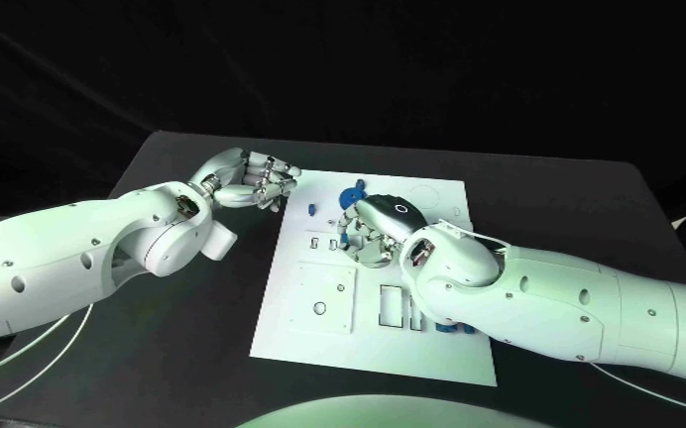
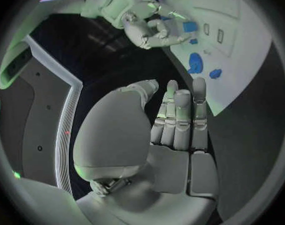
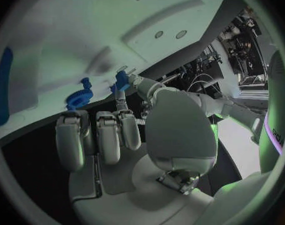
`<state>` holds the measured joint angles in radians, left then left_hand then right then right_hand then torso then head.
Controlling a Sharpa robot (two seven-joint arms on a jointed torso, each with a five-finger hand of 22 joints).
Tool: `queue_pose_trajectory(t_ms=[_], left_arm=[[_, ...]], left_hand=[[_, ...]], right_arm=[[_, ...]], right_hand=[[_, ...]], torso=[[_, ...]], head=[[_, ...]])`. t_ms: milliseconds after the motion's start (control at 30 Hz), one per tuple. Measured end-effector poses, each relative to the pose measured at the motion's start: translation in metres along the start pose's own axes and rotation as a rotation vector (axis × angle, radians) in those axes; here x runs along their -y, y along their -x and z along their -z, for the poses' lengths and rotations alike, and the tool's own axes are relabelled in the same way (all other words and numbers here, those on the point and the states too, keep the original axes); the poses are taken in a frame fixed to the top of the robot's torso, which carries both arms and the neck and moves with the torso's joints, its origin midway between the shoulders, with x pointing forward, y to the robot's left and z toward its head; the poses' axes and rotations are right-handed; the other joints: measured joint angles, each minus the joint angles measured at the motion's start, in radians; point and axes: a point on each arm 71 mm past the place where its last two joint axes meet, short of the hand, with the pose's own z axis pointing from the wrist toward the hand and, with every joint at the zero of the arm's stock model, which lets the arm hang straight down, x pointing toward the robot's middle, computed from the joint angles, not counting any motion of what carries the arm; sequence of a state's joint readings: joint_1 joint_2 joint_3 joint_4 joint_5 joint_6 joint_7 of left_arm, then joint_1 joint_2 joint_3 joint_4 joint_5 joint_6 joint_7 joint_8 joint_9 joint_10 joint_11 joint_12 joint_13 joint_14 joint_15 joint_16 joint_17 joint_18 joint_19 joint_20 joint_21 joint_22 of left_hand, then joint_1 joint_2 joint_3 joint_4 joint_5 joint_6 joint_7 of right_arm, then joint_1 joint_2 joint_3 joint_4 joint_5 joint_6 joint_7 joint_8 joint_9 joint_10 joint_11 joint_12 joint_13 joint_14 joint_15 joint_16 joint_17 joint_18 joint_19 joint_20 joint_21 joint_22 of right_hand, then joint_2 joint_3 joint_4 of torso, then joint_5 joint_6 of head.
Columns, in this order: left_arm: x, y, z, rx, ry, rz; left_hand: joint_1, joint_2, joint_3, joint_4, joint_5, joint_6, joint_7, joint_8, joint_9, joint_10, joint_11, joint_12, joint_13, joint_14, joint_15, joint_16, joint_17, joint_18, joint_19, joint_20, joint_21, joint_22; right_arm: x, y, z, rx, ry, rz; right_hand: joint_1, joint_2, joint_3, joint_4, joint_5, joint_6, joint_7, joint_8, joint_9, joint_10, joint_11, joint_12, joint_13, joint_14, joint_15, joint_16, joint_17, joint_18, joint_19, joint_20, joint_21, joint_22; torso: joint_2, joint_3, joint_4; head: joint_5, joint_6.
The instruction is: Assemble the parts on the task board
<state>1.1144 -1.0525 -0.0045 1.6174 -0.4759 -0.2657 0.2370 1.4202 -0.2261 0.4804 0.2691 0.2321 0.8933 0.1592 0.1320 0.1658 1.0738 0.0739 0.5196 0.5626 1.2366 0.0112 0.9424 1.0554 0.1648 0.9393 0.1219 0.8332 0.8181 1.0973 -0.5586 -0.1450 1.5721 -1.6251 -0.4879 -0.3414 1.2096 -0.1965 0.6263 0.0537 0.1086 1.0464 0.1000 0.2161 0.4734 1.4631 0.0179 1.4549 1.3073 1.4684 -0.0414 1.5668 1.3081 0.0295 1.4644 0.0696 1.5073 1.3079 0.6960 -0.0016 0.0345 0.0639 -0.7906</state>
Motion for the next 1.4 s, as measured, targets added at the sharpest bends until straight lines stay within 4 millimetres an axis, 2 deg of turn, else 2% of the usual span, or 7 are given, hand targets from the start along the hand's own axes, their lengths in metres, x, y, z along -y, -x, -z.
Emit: queue_pose_trajectory(t_ms=[200, 367, 400, 800, 933, 1400], left_arm=[[0.0011, 0.0019, 0.0001, 0.069, 0.003, 0.184], [0.002, 0.0012, 0.0002, 0.094, 0.003, 0.251], [0.0022, 0.0011, 0.0002, 0.097, 0.002, 0.259], [0.0035, 0.0, 0.0001, 0.113, -0.005, 0.305], [0.0037, -0.0003, 0.0001, 0.114, -0.005, 0.31], [0.0039, -0.0006, 0.0, 0.114, -0.005, 0.318]], left_hand=[[-0.01, 0.0, -0.004, -0.004, 0.0, -0.003, 0.003, 0.007, 0.004, 0.0, 0.0, -0.006, -0.027, -0.033, 0.003, -0.065, -0.058, 0.0, -0.003, 0.003, -0.025, -0.017], [-0.029, 0.005, -0.007, -0.007, -0.008, -0.007, 0.007, 0.012, 0.007, 0.0, 0.0, -0.009, -0.042, -0.05, 0.007, -0.087, -0.082, 0.0, -0.007, 0.007, -0.037, -0.025], [-0.033, 0.0, -0.009, -0.007, -0.012, -0.009, 0.009, 0.015, 0.008, -0.002, 0.002, -0.009, -0.045, -0.05, 0.007, -0.091, -0.086, -0.001, -0.007, 0.007, -0.04, -0.028], [-0.043, -0.002, -0.021, -0.004, -0.012, -0.013, 0.005, 0.021, 0.01, -0.007, 0.007, -0.013, -0.059, -0.061, 0.011, -0.11, -0.109, -0.002, -0.007, 0.007, -0.051, -0.035], [-0.049, 0.005, -0.03, -0.001, -0.027, -0.013, 0.005, 0.021, 0.012, -0.007, 0.007, -0.017, -0.067, -0.068, 0.011, -0.11, -0.114, -0.002, -0.007, 0.007, -0.06, -0.04], [-0.049, 0.005, -0.032, 0.001, -0.031, -0.016, 0.009, 0.025, 0.014, -0.01, 0.01, -0.017, -0.074, -0.068, 0.011, -0.11, -0.118, -0.002, -0.007, 0.007, -0.06, -0.043]], right_arm=[[-0.0011, -0.0045, -0.001, -0.002, -0.003, 0.011], [-0.0017, -0.0066, -0.0018, -0.002, -0.004, 0.02], [-0.0015, -0.0068, -0.0021, -0.002, -0.005, 0.022], [-0.003, -0.0087, -0.0036, -0.006, -0.006, 0.043], [-0.0038, -0.0091, -0.0042, -0.009, -0.005, 0.047], [-0.0056, -0.0097, -0.0061, -0.016, -0.003, 0.062]], right_hand=[[0.0, 0.0, 0.0, 0.0, 0.0, 0.0, 0.0, -0.001, 0.0, 0.0, 0.0, 0.0, 0.0, 0.0, 0.0, 0.0, 0.0, 0.0, 0.0, 0.0, 0.0, 0.0], [0.0, 0.0, 0.0, 0.0, 0.0, 0.0, 0.0, -0.004, 0.001, 0.0, 0.0, 0.0, 0.0, 0.0, 0.0, 0.0, 0.0, 0.0, 0.0, 0.0, 0.0, 0.0], [0.0, 0.0, -0.001, 0.0, 0.0, 0.0, 0.0, -0.004, 0.002, 0.0, 0.0, 0.0, 0.0, 0.0, 0.0, 0.0, 0.0, 0.0, 0.0, 0.0, 0.0, 0.0], [-0.005, -0.005, -0.001, -0.001, 0.0, 0.0, 0.0, -0.003, 0.004, 0.0, 0.0, 0.0, 0.001, 0.0, 0.0, 0.0, 0.0, 0.0, 0.0, 0.0, 0.0, 0.0], [-0.005, -0.005, -0.001, -0.001, 0.0, 0.0, 0.0, -0.003, 0.004, 0.0, 0.0, 0.0, 0.001, 0.0, 0.0, 0.0, 0.0, 0.0, 0.0, 0.0, 0.0, 0.0], [-0.005, -0.005, -0.001, -0.001, -0.006, -0.002, -0.002, -0.003, 0.003, 0.0, 0.0, -0.007, 0.001, 0.0, 0.0, 0.0, 0.0, 0.0, 0.0, 0.0, 0.0, 0.0]], torso=[[0.0, 0.0004, 0.0001], [0.0, 0.0011, 0.0003], [0.0, 0.0011, 0.0004], [-0.001, 0.001, 0.0012], [-0.002, 0.0008, 0.0009], [-0.002, 0.0002, 0.0012]], head=[[0.001, -0.005], [0.001, -0.008], [0.001, -0.009], [0.002, -0.013], [0.002, -0.013], [0.002, -0.015]])
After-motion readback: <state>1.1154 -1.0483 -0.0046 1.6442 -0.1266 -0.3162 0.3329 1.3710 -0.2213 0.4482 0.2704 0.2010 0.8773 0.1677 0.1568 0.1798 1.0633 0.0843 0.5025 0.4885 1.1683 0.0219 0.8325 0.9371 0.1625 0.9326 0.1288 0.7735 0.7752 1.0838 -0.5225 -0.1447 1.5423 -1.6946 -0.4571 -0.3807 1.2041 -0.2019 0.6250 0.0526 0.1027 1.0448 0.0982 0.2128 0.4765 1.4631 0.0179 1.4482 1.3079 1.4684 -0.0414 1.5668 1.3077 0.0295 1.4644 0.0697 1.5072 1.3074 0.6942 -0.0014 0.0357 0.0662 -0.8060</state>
